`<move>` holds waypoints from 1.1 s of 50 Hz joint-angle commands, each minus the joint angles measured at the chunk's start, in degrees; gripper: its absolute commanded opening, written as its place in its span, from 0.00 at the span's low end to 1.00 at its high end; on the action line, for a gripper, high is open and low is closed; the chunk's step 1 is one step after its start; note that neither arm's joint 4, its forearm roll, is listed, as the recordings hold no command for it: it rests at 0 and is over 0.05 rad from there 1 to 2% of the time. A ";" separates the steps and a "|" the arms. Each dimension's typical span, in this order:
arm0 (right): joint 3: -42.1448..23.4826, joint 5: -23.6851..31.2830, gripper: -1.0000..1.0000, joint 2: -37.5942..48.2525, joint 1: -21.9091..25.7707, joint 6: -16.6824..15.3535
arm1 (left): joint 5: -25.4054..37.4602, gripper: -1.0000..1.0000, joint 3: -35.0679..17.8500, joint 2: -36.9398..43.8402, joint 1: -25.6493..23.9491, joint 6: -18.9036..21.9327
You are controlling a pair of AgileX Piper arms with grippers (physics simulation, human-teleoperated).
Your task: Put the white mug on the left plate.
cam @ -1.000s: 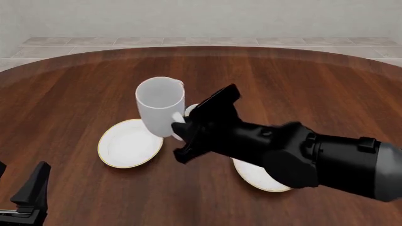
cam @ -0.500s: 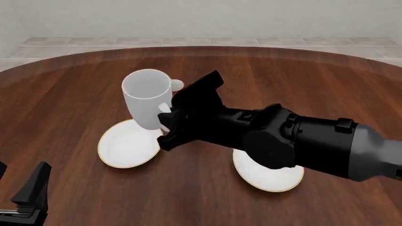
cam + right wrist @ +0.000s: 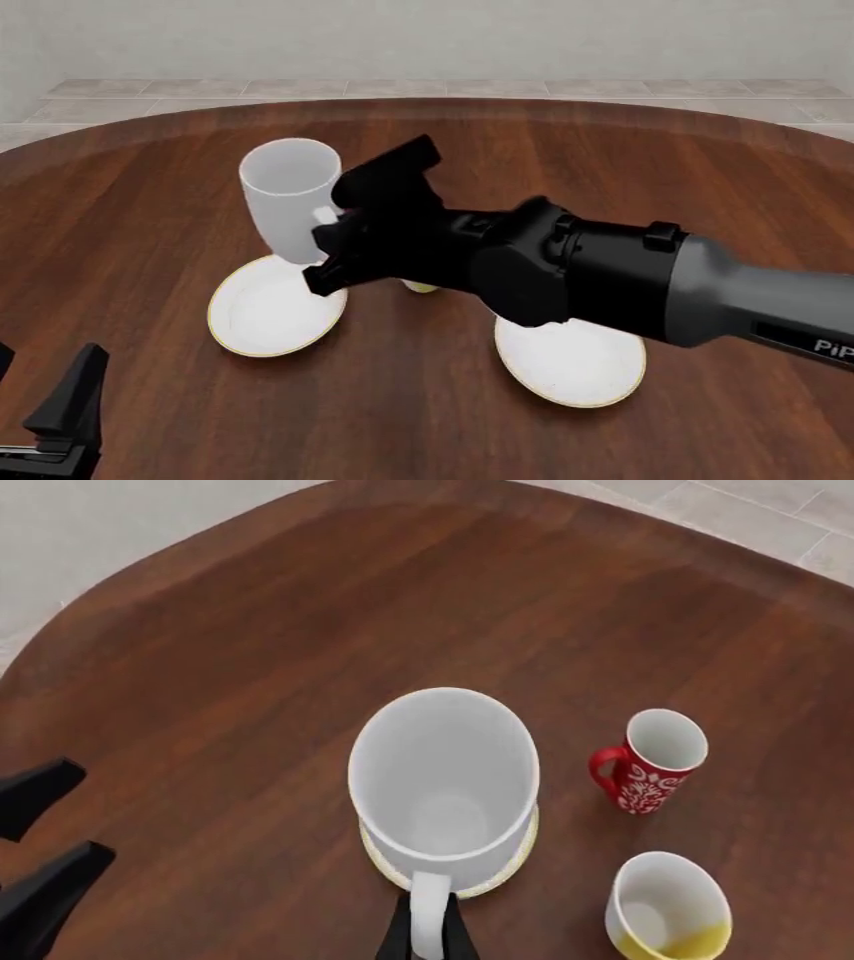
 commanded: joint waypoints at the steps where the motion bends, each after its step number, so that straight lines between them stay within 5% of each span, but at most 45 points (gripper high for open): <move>1: -3.01 0.69 0.00 2.10 0.04 0.98 | 0.05 1.00 -0.09 0.00 0.10 0.06; 55: -7.19 -0.85 0.00 10.47 0.67 2.72 | -0.05 1.00 -0.29 0.00 0.22 -0.27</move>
